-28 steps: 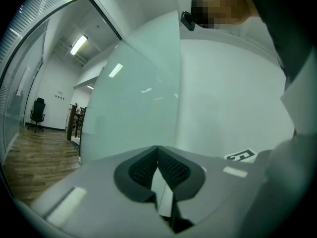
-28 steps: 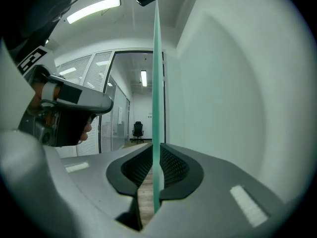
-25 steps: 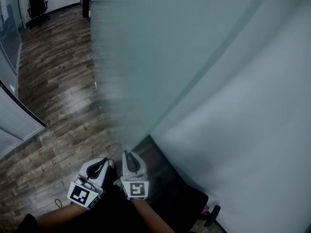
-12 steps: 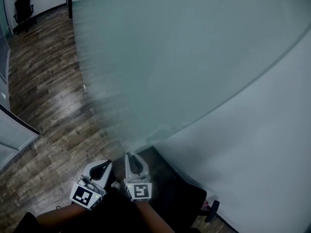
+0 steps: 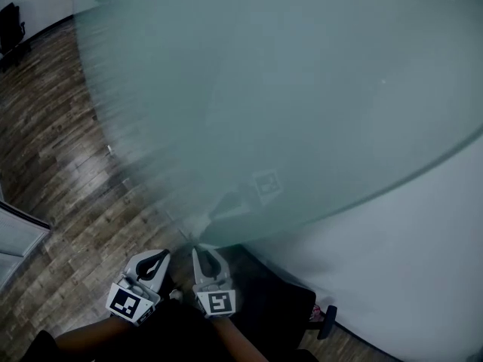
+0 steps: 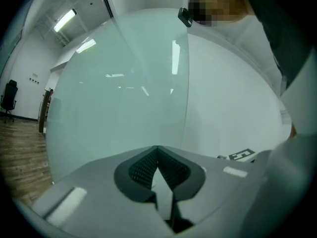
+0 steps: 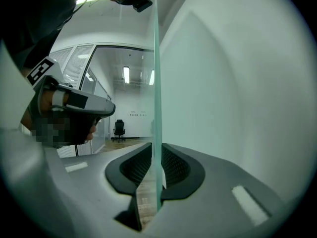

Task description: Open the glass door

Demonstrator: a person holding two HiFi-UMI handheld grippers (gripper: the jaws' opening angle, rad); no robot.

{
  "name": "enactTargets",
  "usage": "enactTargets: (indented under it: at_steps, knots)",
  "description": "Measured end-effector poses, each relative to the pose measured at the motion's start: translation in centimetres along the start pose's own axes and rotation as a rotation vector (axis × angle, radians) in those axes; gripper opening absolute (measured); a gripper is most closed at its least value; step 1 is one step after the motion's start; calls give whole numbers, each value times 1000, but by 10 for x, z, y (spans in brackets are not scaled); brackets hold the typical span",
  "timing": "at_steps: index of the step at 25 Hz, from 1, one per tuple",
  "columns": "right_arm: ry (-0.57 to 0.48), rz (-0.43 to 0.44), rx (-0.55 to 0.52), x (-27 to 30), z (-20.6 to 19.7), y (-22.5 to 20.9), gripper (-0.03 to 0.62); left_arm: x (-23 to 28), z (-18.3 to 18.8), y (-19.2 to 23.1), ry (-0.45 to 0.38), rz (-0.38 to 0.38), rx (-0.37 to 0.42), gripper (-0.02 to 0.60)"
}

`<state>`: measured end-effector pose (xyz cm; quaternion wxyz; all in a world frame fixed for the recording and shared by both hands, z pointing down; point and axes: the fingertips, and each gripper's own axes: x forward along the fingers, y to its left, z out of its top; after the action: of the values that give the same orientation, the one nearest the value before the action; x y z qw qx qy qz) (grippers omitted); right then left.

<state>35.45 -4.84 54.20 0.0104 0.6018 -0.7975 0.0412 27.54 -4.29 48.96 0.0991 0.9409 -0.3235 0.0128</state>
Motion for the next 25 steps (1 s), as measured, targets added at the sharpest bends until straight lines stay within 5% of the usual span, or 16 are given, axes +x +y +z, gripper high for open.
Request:
enactTargets:
  at_steps: [7,17,25]
  knots:
    - [19,-32,19,-5,-15,-27,67,20,8,4,-25,-51,28,0]
    - [28,-101,9,-7,-4,-69,77,31,9,37,-29,2,-50,0]
    - [26,-120,17,4,-7,-96,84,39,7,43,-31,52,-33,0]
